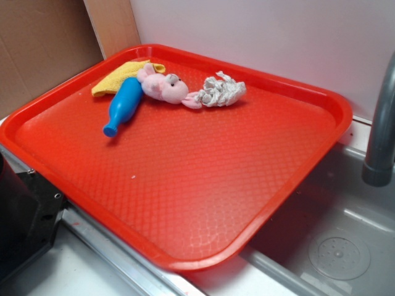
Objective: Grab the blue bottle.
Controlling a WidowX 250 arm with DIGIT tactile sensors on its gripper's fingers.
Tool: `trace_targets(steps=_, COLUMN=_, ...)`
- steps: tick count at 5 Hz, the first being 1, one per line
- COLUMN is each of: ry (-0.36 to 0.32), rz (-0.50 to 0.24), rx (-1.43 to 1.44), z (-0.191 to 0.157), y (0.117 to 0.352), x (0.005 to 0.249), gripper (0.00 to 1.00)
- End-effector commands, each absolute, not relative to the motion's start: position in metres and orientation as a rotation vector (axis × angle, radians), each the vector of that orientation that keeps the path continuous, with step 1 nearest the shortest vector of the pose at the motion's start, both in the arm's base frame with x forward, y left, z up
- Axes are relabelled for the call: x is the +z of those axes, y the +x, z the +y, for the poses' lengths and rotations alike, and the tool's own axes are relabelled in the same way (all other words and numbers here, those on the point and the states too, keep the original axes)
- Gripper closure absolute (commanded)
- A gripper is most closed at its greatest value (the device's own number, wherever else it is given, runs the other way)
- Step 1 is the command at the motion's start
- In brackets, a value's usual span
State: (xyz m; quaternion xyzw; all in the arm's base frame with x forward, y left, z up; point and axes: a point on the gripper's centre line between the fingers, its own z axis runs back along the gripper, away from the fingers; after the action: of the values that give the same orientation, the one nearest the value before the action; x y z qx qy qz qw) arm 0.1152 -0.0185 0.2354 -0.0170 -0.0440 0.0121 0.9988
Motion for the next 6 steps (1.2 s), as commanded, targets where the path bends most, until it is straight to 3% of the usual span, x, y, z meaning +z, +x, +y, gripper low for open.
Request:
trace_targets(steps=1, ry=-0.034, rz=-0.088, rx=0.024, z=-0.018, y=0.115, x=0.235, gripper=0.0)
trace_targets(steps=2, ry=-0.054, rz=-0.086, rx=0.07, z=-0.019, y=0.103, x=0.239, gripper=0.0)
trace_targets(steps=3, ry=-0.059, rz=-0.087, rx=0.123, z=-0.011, y=0.109, x=0.238, gripper=0.0)
trace_targets(steps=5, ry=-0.029, rz=-0.096, rx=0.297, z=0.013, y=0.141, x=0.222, gripper=0.0)
trace_targets(steps=6, ry=-0.035, rz=-0.148, rx=0.404, z=0.032, y=0.158, x=0.208, gripper=0.0)
